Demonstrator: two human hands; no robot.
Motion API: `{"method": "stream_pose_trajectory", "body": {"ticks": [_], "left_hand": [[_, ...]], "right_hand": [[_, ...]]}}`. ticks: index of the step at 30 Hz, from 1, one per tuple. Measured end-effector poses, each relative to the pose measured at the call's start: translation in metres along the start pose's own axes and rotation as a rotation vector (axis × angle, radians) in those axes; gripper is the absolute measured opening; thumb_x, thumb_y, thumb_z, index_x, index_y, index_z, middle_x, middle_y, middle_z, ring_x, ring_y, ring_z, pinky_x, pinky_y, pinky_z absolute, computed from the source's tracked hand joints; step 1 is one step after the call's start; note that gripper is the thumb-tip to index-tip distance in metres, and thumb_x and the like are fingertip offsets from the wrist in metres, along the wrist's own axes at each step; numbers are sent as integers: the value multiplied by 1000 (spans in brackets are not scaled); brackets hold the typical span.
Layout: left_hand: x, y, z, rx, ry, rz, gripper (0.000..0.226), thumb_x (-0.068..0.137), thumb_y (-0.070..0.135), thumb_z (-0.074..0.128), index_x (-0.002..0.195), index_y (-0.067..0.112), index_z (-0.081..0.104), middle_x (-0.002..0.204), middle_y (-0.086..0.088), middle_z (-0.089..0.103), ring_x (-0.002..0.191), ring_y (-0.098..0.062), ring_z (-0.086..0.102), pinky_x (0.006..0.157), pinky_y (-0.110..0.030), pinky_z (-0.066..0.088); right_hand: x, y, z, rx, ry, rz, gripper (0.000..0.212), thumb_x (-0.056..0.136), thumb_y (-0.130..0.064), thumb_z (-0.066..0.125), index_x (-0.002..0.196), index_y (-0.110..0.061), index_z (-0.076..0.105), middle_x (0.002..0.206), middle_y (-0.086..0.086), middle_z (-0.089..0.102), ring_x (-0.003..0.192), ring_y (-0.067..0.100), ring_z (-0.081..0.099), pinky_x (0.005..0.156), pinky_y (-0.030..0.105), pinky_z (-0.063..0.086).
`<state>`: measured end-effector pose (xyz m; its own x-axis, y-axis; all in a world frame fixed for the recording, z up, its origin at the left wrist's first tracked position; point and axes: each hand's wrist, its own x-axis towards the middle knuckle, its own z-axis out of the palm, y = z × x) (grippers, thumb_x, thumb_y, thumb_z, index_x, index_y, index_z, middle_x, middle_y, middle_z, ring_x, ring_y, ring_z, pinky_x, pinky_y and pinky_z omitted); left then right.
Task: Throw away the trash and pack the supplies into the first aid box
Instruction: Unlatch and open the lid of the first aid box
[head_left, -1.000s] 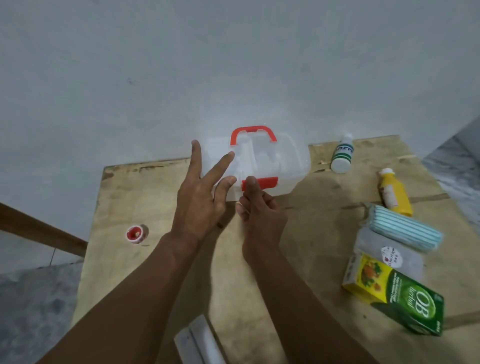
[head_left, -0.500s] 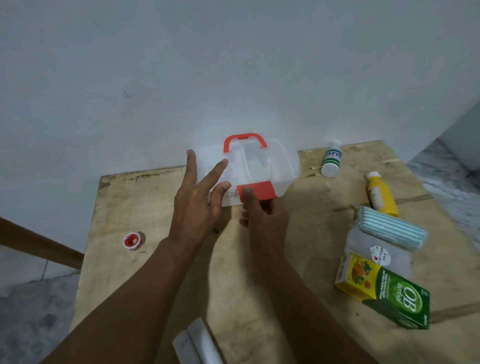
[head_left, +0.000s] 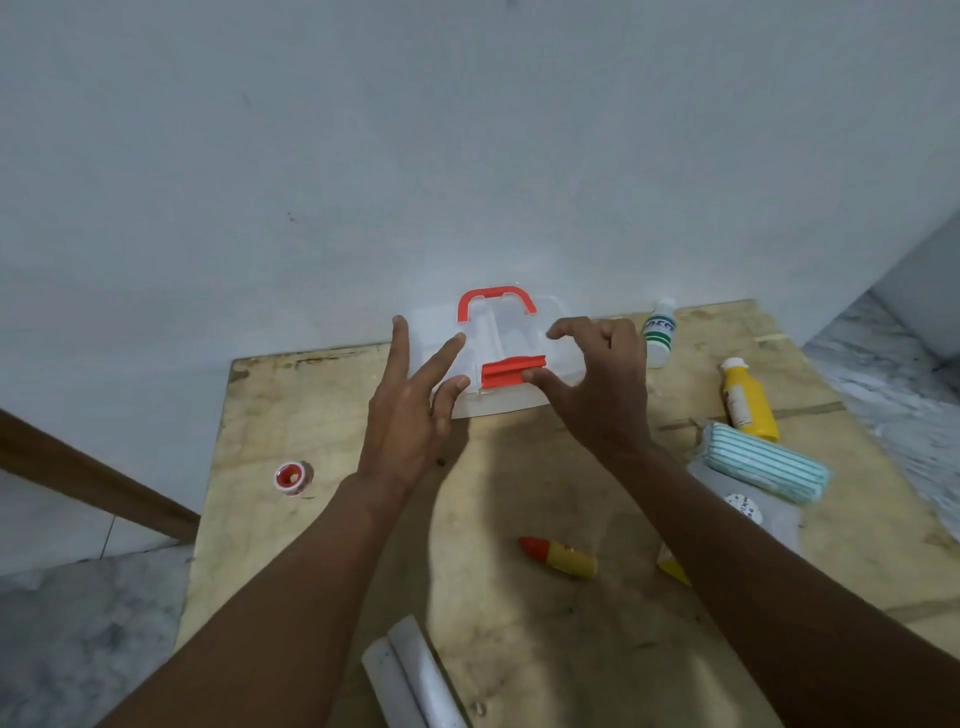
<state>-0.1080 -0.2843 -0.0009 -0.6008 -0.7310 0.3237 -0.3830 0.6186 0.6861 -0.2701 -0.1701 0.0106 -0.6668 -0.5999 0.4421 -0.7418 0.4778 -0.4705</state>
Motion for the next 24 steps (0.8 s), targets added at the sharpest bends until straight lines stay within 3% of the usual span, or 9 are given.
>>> {"method": "stream_pose_trajectory", "body": {"ticks": [5,9,11,14,17,19,24], "left_hand": [[3,6,0,-49,-17,-75,48,96,27,61,143,29,50,164,-5,14,148,-22,22,110,-26,25],[7,-2,5,-189,42,-228,86,85,37,73,155,26,24,161,2,24,146,-20,28,112,-48,38],[7,-1,5,-279,60,-334,99,79,37,80,156,23,18,159,1,30,143,-21,35,110,-40,40],[7,2,3,-361,45,-416,104,72,36,85,154,20,24,153,-1,41,137,-19,44,104,-26,41],[4,0,4,-325,20,-359,90,63,40,89,139,25,43,127,9,61,113,-12,60,88,-21,54],[4,1,5,-341,27,-384,83,65,39,89,136,22,47,122,7,64,108,-12,62,80,-12,52],[7,3,2,-343,-10,-385,78,70,37,86,137,22,49,116,10,66,105,-12,63,88,-26,54]], "right_hand": [[10,1,-3,129,-148,-74,21,77,-34,80,92,-21,72,135,18,55,128,33,47,99,40,41],[19,0,-3,99,-248,-118,22,84,-35,73,95,-17,70,137,16,60,134,34,48,112,54,35],[20,1,-5,45,-265,-153,20,87,-35,71,96,-16,69,134,16,62,134,34,49,114,54,33],[24,-3,-10,-45,-268,-233,17,86,-24,75,95,-11,68,123,18,67,124,38,57,109,57,38],[30,-11,-13,-87,-201,-368,20,79,-14,83,89,-6,69,96,13,72,92,38,67,87,58,55],[36,-16,-15,-84,-215,-366,19,84,-18,78,96,-7,68,96,13,71,86,33,65,88,54,55],[50,-17,-22,-64,-319,-378,26,90,-31,70,106,-11,63,103,12,71,84,31,64,84,46,55]]}}
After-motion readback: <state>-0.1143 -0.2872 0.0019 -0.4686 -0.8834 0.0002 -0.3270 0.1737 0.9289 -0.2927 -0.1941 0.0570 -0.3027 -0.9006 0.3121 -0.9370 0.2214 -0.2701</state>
